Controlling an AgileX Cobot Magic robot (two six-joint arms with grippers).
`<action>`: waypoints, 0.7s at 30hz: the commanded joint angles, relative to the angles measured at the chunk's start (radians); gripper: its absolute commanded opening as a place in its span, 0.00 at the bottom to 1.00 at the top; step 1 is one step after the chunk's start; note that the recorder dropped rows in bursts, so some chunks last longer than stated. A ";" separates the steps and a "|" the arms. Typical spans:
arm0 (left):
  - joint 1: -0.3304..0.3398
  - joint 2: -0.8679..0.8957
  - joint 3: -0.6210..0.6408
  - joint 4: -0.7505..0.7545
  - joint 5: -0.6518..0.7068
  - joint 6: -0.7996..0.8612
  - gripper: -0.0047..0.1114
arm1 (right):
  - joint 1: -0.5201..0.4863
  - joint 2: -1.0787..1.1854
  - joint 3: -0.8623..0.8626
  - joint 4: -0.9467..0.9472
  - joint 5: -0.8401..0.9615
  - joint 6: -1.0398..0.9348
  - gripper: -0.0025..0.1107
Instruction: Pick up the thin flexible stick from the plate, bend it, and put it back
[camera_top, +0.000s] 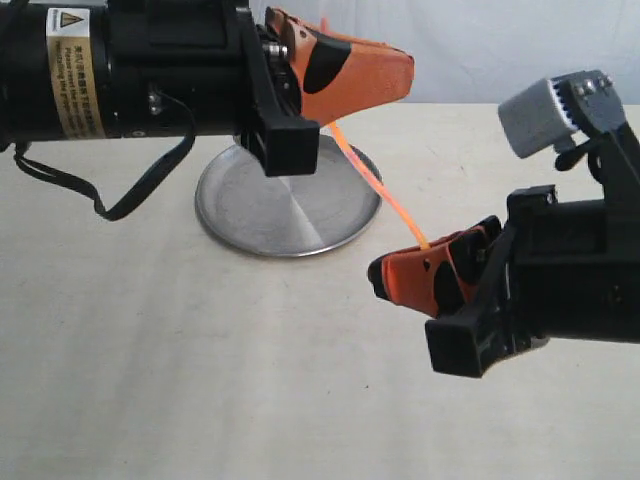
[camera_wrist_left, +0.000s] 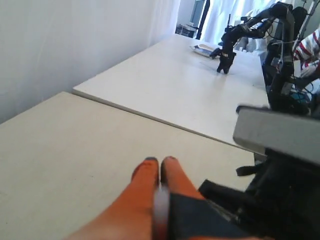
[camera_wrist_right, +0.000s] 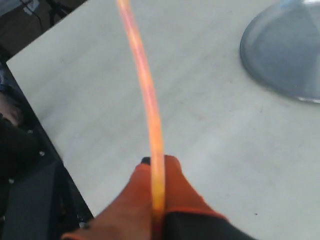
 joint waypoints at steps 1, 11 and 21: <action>0.001 -0.014 -0.014 -0.046 -0.019 0.028 0.26 | -0.005 0.052 0.004 -0.035 0.021 0.003 0.01; 0.001 -0.077 -0.014 0.020 0.105 0.025 0.57 | -0.005 0.153 0.004 -0.076 -0.115 0.003 0.01; 0.001 -0.253 -0.014 0.220 0.320 -0.066 0.57 | -0.005 0.387 -0.030 -0.155 -0.305 0.003 0.01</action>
